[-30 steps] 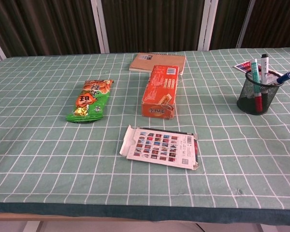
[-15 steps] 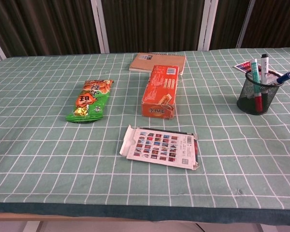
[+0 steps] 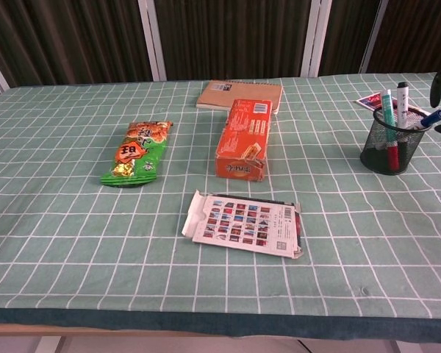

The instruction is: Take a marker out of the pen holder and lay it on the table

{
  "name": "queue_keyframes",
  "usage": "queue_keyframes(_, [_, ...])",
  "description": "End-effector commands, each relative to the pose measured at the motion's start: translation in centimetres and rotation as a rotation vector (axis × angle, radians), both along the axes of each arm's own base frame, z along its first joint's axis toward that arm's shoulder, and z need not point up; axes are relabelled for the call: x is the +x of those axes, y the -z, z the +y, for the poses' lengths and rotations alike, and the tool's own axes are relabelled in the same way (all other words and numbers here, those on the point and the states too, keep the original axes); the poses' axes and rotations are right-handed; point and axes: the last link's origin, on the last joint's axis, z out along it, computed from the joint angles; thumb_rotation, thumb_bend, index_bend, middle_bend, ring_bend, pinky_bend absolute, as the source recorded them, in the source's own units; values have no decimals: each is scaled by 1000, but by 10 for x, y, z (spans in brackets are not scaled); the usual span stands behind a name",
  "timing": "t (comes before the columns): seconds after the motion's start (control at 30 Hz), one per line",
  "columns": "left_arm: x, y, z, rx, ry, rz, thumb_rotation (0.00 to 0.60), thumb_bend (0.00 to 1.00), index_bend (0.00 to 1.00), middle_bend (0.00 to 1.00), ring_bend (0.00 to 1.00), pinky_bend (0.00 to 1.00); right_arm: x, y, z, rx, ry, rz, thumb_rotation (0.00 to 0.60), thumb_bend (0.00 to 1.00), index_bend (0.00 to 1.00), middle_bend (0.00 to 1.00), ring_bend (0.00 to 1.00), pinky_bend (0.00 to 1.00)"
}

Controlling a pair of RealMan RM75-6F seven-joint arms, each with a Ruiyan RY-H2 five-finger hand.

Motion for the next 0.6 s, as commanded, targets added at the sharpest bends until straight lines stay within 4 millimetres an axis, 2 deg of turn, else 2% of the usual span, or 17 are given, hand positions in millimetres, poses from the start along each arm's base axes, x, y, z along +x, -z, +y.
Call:
queue_keyframes(0.03, [0, 0, 0, 0, 0, -1, 600, 442, 207, 63, 75, 375, 0, 1, -1, 0, -5, 0, 600, 473, 615, 998, 1000, 1000])
queue_keyframes(0.6, [-1, -1, 0, 2, -1, -7, 600, 443, 207, 62, 75, 375, -2, 5, -4, -4, -14, -17, 600, 577, 637, 1000, 1000, 1000])
